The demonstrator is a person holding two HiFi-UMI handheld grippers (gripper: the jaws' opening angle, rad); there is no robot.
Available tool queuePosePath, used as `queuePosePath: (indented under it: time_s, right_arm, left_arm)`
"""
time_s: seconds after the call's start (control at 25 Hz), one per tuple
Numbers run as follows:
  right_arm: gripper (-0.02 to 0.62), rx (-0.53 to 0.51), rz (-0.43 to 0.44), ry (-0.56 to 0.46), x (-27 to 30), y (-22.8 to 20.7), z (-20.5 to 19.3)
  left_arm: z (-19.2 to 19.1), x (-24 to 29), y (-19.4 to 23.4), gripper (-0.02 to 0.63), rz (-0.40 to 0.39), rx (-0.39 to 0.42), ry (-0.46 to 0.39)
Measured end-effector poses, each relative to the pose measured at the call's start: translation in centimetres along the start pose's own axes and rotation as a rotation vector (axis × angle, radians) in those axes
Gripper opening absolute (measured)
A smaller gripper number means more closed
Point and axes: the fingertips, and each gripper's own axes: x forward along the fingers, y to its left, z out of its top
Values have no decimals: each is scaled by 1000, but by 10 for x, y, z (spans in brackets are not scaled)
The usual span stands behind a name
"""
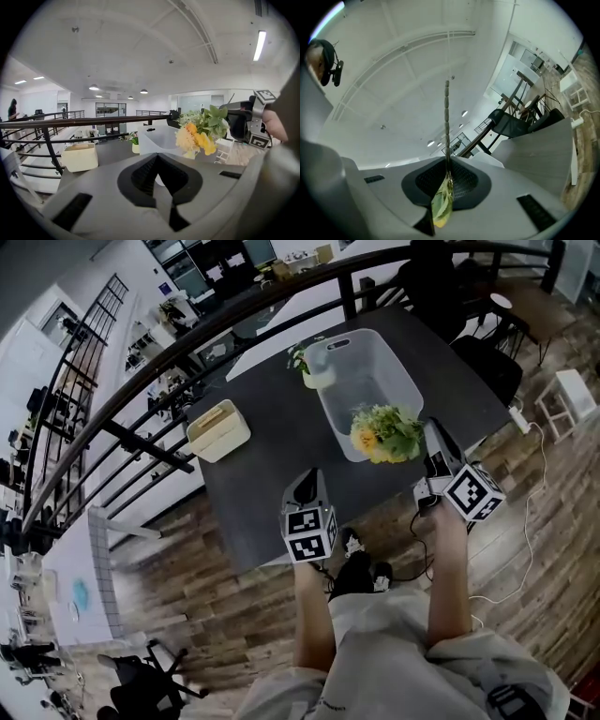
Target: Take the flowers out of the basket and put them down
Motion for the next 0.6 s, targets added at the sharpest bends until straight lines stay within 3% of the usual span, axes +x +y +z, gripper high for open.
queuePosePath:
  time_s: [0.28,0.6]
  right_arm:
    - [46,-38,7,10,-8,15,-6]
    - [46,-94,-24,-20,9,58,1]
  left_arm:
    - [-7,7,5,20,-38,-4,11]
    - [30,32,21,20,-169,39,-19]
